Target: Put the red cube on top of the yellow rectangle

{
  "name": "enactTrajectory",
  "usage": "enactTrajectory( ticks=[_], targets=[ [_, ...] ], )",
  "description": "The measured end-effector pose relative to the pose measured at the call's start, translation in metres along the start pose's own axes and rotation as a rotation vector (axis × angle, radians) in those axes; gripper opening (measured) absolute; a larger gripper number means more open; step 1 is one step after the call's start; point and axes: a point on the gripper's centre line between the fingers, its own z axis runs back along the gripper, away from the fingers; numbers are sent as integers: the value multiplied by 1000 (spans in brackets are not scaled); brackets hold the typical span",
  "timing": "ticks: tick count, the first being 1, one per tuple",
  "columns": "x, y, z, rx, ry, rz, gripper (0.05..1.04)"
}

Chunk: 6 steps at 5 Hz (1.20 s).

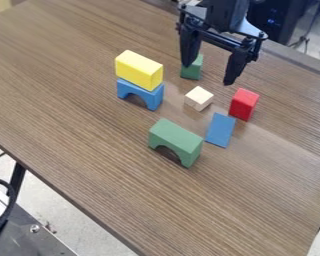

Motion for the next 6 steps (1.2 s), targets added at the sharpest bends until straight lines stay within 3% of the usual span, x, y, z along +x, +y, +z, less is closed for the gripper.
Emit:
enactTrajectory(
  ticks=[2,3,4,5,6],
  targets=[
    [-12,-3,-17,13,58,6,999],
    [5,-20,-17,22,39,-5,999],
    [32,-53,-22,5,68,-16,999],
    [52,-62,-15,-7,34,28,999],
    [67,-69,-27,-9,97,113,999]
  ],
)
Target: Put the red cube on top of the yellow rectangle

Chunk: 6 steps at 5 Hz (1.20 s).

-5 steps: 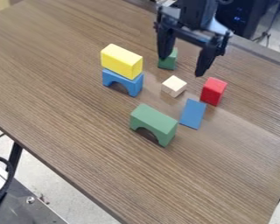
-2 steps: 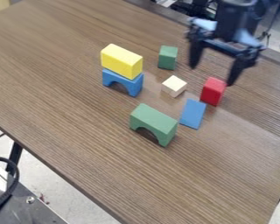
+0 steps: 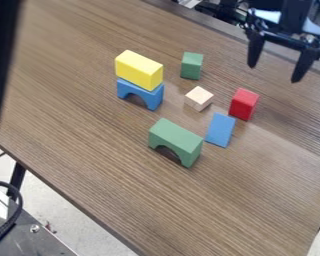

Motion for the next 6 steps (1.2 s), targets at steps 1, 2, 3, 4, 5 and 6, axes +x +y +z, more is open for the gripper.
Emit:
enactTrajectory(
  ticks=[1,2,3,4,5,6],
  targets=[
    [0,5,0,-9,28,49,999],
    [-3,20,-4,-12,73,93,999],
    [-10,39,-18,4,126,139,999],
    [-13,43,-26,7,138,141,999],
    [-9,49,-28,4,122,121,999],
    [-9,42,-28,-20,118,113,999]
  ],
)
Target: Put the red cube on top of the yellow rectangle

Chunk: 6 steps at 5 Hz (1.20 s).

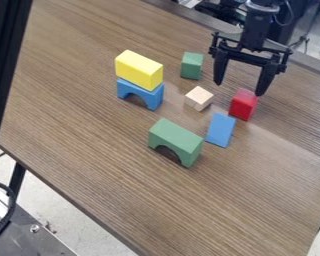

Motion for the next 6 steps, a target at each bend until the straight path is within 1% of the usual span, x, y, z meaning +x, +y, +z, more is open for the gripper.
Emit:
enactTrajectory(
  ticks=[1,2,3,4,5,6],
  targets=[
    [2,-3,0,-22,-11,5,999],
    [1,-6,0,-24,-15,10,999],
    [1,-10,6,-40,-46,7,999],
    [-1,-15,4,-70,-53,-35,999],
    [-2,-15,-2,-54,-43,-71,999],
    [-6,-23,-9,-29,-38,-111,999]
  ],
)
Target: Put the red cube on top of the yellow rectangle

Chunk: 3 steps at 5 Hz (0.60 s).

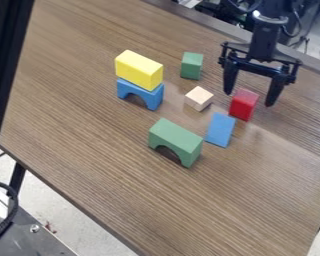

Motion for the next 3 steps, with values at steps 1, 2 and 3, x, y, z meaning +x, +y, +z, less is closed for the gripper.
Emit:
enactTrajectory(
  ticks=[1,2,3],
  targets=[
    [-2,-1,-9,30,14,-18,999],
    [-2,-3,-15,44,22,-39,948],
    [-2,-5,-20,28,16,-33,662]
  ],
)
